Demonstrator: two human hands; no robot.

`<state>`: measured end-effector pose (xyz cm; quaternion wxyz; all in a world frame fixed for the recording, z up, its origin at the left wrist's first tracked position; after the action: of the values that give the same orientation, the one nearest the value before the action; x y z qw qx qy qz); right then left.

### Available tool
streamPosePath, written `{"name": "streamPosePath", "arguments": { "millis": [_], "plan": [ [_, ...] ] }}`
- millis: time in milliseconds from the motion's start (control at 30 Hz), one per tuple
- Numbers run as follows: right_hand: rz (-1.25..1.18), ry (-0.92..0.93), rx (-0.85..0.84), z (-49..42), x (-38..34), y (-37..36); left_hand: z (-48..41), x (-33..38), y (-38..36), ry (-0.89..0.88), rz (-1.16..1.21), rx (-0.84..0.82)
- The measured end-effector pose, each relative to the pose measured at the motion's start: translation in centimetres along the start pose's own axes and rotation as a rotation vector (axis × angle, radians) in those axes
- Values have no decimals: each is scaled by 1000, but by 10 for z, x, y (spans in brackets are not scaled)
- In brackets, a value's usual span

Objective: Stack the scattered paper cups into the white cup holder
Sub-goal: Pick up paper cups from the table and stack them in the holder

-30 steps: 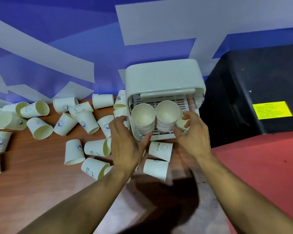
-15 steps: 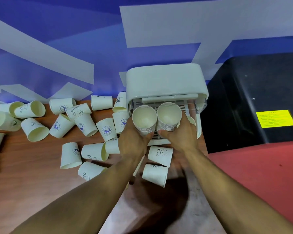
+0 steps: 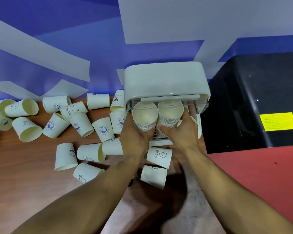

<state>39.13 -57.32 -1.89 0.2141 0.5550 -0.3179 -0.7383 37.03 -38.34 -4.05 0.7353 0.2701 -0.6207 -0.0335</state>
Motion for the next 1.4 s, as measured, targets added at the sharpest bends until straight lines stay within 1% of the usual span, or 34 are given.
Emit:
{"name": "streamPosePath", "arguments": {
  "millis": [267,467,600,800,933,1067,1200,1400],
  "plan": [
    [18,14,24,1,-3,2,-2,-2,-3,-39,72,7],
    [96,-25,-64,-4,-1,-7,-5,3,-6,-64,87,-6],
    [106,-28,-75,-6,-4,-8,-7,5,-6,-56,108,-23],
    [111,-37,-28,-5,-4,-3,-10,6,-10,-49,108,-34],
    [70,-53,9,-5,-6,-3,-12,3,-15,-15,91,-2],
    [51,-103,4,-9,-2,-5,-14,6,-17,-52,147,22],
    [83,-100,5,-13,-2,-3,-16,4,-18,-65,125,31],
    [43,-92,17,-20,1,-8,-16,1,-20,-37,106,39]
  ]
}}
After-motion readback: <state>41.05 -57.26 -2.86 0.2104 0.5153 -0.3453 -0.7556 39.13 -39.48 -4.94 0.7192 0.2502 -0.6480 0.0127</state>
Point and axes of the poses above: each hand's wrist, its own z-axis away from the middle knuckle, its own y-axis out of the back of the hand, x = y × z, the point moved 7 cm from there along -z, towards the middle knuckle, and after that the axes turned 8 degrees about z, right-handed, at the moved point
